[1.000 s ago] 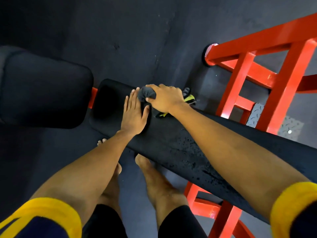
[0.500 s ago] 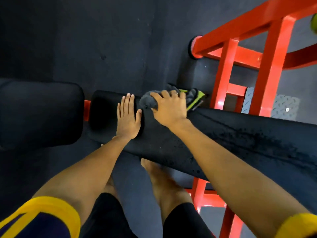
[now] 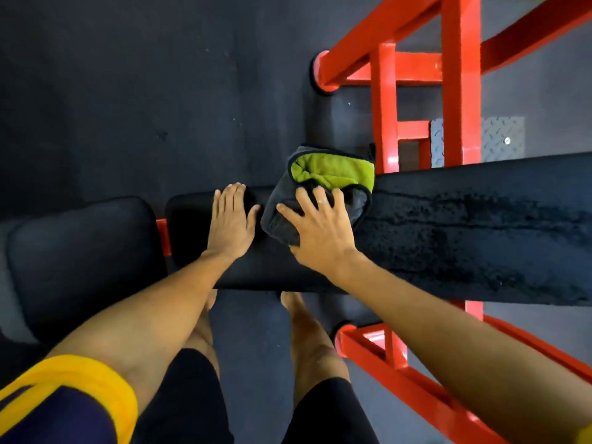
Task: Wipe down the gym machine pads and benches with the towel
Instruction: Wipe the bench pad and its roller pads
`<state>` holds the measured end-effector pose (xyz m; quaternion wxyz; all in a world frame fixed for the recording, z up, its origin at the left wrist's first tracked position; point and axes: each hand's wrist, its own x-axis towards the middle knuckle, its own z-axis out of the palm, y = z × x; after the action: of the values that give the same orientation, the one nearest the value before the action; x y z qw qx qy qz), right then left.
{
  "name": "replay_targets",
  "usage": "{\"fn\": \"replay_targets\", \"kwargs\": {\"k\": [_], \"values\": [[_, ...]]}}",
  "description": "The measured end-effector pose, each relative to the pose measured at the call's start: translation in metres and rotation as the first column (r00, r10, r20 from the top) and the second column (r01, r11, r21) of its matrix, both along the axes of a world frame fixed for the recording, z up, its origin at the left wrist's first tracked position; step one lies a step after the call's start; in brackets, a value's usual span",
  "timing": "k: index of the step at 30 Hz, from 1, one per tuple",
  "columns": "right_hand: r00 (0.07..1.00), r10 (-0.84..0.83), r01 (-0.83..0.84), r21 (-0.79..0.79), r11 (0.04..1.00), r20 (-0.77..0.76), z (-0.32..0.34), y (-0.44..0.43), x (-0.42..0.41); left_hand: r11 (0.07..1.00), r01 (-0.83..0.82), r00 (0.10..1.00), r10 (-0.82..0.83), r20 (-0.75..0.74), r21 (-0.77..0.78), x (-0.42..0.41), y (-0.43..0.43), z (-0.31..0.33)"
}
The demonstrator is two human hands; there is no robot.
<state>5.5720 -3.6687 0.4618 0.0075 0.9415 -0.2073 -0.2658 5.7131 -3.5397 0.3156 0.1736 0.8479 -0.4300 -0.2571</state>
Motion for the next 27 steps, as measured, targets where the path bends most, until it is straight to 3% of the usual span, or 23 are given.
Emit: {"fn": "replay_targets", "kwargs": {"k": [4, 7, 13, 19, 24, 27], "values": [[0.999, 0.014, -0.016, -0.026, 1.0, -0.041, -0.028, -0.023, 0.034, 0.994, 0.056, 0.994, -0.064, -0.087, -0.092, 0.017, -0.019, -0.004], [0.993, -0.096, 0.094, -0.032, 0.995, -0.07, -0.043, -0.031, 0.043, 0.983, 0.103, 0.988, -0.119, -0.099, -0.151, 0.023, -0.026, -0.006], [0.941, -0.276, 0.302, -0.121, 0.946, 0.194, -0.042, 0.025, 0.004, 0.977, 0.141, 0.98, -0.16, -0.114, -0.158, 0.027, -0.027, -0.002], [0.903, -0.386, 0.403, -0.063, 0.913, 0.186, -0.039, 0.089, -0.027, 0.985, 0.157, 0.973, -0.166, -0.16, -0.065, 0.027, -0.03, 0.006], [0.726, -0.592, 0.66, -0.112, 0.743, 0.35, -0.045, 0.047, 0.002, 0.98, 0.177, 0.967, -0.191, -0.171, -0.094, 0.022, -0.03, 0.011], [0.645, -0.655, 0.739, -0.103, 0.665, 0.395, -0.052, 0.068, 0.002, 0.962, 0.241, 0.943, -0.264, -0.205, -0.13, 0.02, -0.032, 0.016]]}}
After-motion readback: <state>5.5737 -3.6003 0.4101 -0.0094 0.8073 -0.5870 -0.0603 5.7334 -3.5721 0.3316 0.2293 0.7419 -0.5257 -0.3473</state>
